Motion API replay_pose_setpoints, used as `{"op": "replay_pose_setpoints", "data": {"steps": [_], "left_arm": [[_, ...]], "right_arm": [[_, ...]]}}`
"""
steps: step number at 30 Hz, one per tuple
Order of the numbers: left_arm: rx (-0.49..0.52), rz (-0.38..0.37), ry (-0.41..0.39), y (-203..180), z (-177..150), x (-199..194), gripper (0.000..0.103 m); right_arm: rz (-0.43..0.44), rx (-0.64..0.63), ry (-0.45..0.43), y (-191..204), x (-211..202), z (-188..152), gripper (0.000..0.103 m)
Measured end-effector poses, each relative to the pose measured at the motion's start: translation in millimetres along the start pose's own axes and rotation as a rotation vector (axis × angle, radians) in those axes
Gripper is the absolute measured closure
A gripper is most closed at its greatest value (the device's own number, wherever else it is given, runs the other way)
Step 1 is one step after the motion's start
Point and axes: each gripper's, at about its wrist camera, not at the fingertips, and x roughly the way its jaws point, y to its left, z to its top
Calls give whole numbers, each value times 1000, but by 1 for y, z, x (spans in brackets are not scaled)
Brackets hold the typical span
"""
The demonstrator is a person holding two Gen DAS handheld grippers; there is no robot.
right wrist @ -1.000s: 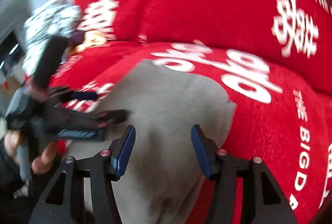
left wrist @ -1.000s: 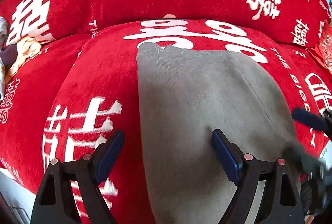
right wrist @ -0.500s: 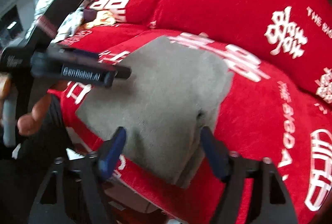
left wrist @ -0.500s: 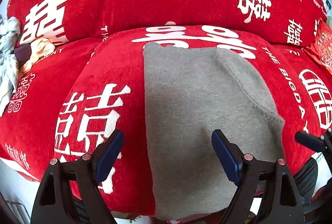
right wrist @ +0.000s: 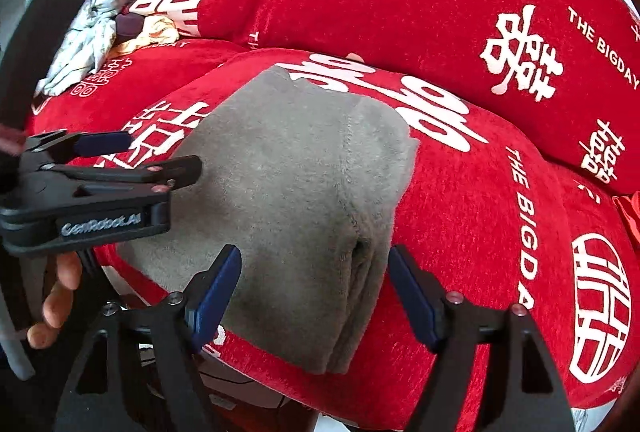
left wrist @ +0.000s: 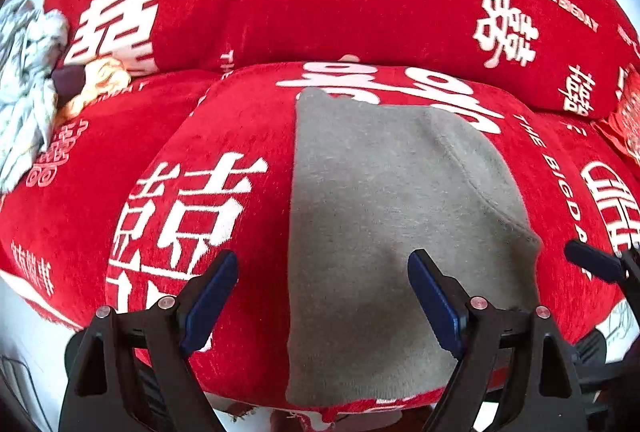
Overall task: Fold small clothes
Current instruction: 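Press and smooth the folded sweater with both open grippers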
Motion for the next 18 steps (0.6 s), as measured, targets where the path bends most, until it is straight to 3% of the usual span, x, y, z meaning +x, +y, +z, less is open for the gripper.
{"op": "replay_pose_setpoints", "data": {"steps": [12, 18], "left_arm": [[-15, 40, -2, 6, -4, -9, 16], [-12, 14, 6, 3, -8, -15, 16]], "right_arm": [[-30, 15, -2, -1, -10, 5, 24], [-33, 14, -8, 3, -13, 3, 24]]}}
